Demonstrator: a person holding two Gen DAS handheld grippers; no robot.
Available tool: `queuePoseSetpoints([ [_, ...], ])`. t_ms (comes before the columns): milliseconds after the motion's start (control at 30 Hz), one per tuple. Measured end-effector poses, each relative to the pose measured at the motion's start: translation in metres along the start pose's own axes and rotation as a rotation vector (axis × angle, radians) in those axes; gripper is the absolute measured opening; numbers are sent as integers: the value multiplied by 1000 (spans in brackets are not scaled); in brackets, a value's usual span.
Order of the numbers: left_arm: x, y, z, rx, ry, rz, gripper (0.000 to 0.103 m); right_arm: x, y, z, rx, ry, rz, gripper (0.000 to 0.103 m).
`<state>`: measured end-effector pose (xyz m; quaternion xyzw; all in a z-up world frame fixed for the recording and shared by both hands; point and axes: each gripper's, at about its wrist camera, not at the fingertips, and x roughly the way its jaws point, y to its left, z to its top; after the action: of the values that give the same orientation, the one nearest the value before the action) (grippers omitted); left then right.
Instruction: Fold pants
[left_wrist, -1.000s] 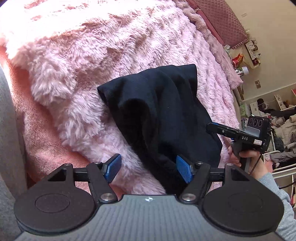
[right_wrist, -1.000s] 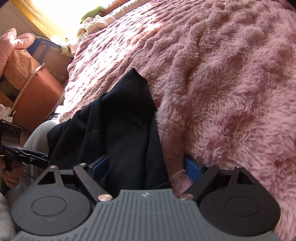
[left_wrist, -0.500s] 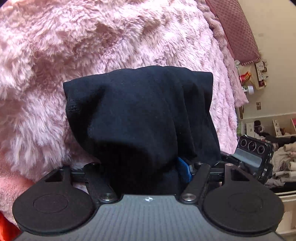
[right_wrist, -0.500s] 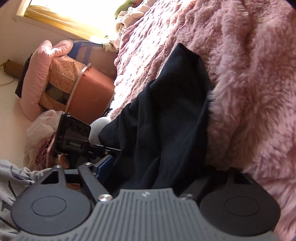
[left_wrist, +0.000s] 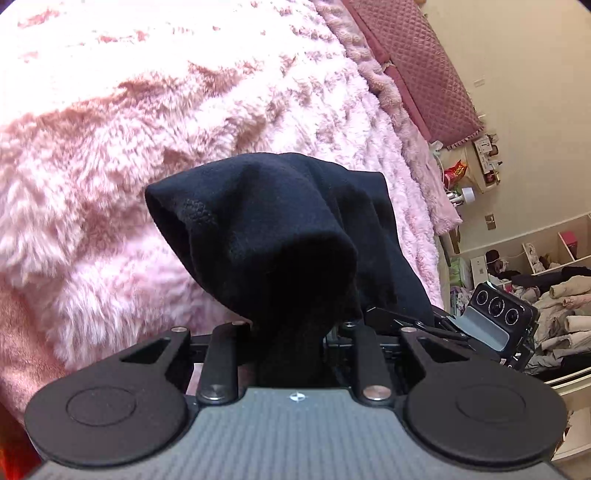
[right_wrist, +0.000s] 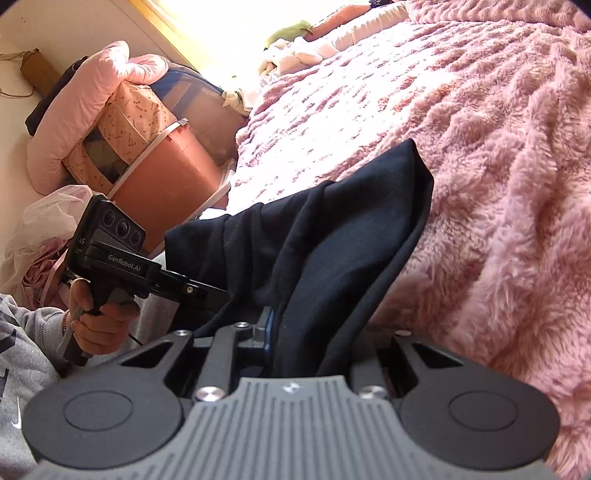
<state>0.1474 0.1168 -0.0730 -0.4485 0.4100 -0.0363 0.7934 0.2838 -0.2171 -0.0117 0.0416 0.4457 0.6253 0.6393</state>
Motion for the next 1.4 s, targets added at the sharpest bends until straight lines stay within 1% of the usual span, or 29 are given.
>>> queuePoseSetpoints([
  [133, -23, 8, 29, -3, -75, 1, 26, 23, 16, 35, -89, -17, -17, 16],
  [233, -42, 24, 58, -21, -132, 22, 26, 57, 18, 77, -142, -11, -1, 15],
  [333, -65, 49, 94, -51, -204, 54, 26, 110, 17, 126, -188, 15, 8, 15],
  [433, -87, 81, 132, -77, -288, 96, 26, 182, 23, 181, -264, 50, -23, 16],
  [500, -99, 100, 153, -81, -336, 126, 26, 226, 28, 209, -286, 63, -33, 16],
  [567, -108, 120, 169, -103, -366, 156, 26, 271, 33, 233, -322, 89, -47, 16],
  [633, -113, 144, 182, -153, -367, 176, 26, 307, 34, 249, -312, 134, -62, 16],
  [700, -113, 168, 188, -213, -349, 173, 28, 341, 33, 260, -294, 192, -107, 22],
  [733, -112, 178, 189, -238, -337, 158, 29, 351, 30, 263, -280, 214, -125, 30],
  [767, -111, 187, 187, -253, -328, 132, 31, 358, 23, 266, -265, 233, -156, 43],
  [800, -110, 193, 184, -257, -328, 112, 33, 360, 17, 266, -257, 240, -186, 54],
  [833, -110, 196, 181, -254, -331, 101, 38, 359, 9, 268, -239, 243, -218, 72],
  [867, -112, 198, 178, -244, -338, 111, 47, 355, -5, 269, -183, 238, -266, 75],
  [900, -114, 198, 174, -234, -341, 126, 51, 346, -19, 270, -107, 221, -283, 75],
  [933, -120, 199, 167, -234, -350, 155, 57, 334, -32, 268, -30, 197, -292, 75],
  [967, -127, 198, 161, -242, -368, 163, 57, 322, -42, 267, 25, 173, -312, 71],
  [1033, -143, 192, 150, -272, -412, 197, 57, 302, -48, 262, 29, 144, -424, 67],
  [1067, -156, 188, 149, -271, -442, 237, 58, 287, -46, 255, 33, 119, -488, 65],
  [1100, -164, 179, 145, -249, -464, 272, 59, 274, -42, 250, 40, 90, -545, 64],
  [1133, -174, 166, 142, -198, -480, 305, 63, 260, -36, 245, 51, 50, -598, 63],
  [1167, -180, 151, 138, -133, -485, 316, 66, 238, -26, 238, 63, -7, -682, 63],
  [1200, -184, 133, 134, -63, -481, 324, 67, 222, -11, 231, 44, -44, -745, 63],
  [1233, -188, 112, 130, 0, -479, 336, 69, 209, 4, 224, 17, -78, -781, 63],
  [1267, -187, 89, 126, 50, -483, 353, 73, 189, 29, 211, -23, -132, -811, 64],
  [1300, -188, 67, 118, 101, -486, 374, 75, 174, 52, 200, -40, -170, -808, 66],
  [1333, -189, 47, 112, 149, -486, 402, 77, 163, 68, 190, -34, -189, -796, 71],
  [1367, -188, 30, 104, 188, -477, 426, 77, 150, 95, 175, -11, -210, -778, 74],
  [1400, -185, 9, 96, 239, -453, 443, 77, 140, 114, 161, 13, -222, -767, 74],
])
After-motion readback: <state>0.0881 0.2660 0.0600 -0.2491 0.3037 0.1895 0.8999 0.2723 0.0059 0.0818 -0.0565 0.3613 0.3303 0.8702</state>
